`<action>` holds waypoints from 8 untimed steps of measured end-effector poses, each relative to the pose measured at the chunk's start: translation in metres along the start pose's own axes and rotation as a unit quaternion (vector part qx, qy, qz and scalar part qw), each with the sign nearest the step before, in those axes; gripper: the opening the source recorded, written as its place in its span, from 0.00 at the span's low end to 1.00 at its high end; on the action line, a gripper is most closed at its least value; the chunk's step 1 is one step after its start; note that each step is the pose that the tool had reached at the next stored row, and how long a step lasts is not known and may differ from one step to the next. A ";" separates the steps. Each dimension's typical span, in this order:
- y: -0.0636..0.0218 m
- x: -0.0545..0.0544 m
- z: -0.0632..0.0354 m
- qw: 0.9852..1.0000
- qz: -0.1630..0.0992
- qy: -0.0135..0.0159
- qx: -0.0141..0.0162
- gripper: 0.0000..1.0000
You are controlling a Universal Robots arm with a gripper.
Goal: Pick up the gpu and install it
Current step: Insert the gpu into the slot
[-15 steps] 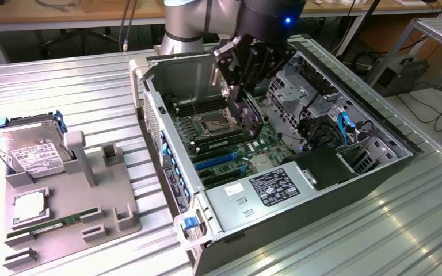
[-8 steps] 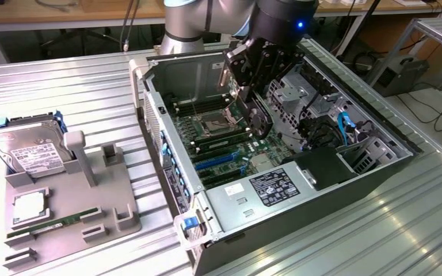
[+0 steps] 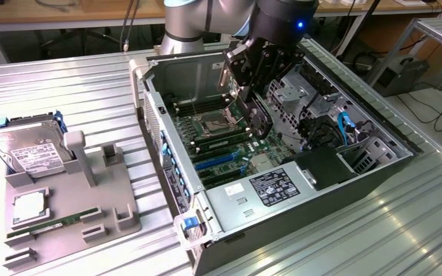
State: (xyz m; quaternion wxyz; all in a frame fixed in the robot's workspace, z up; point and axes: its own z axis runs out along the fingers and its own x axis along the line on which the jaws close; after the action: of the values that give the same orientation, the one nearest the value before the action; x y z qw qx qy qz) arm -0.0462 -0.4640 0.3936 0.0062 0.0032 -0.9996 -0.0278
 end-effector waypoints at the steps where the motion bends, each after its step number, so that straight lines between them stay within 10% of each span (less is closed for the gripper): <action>1: 0.0000 0.000 0.0000 1.000 0.000 0.000 0.000 0.26; 8: 0.0000 0.000 0.0000 0.999 -0.038 0.002 0.000 0.26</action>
State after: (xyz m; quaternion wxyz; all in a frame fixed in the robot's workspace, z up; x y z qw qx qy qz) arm -0.0459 -0.4640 0.3935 0.0072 0.0415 -0.9987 -0.0275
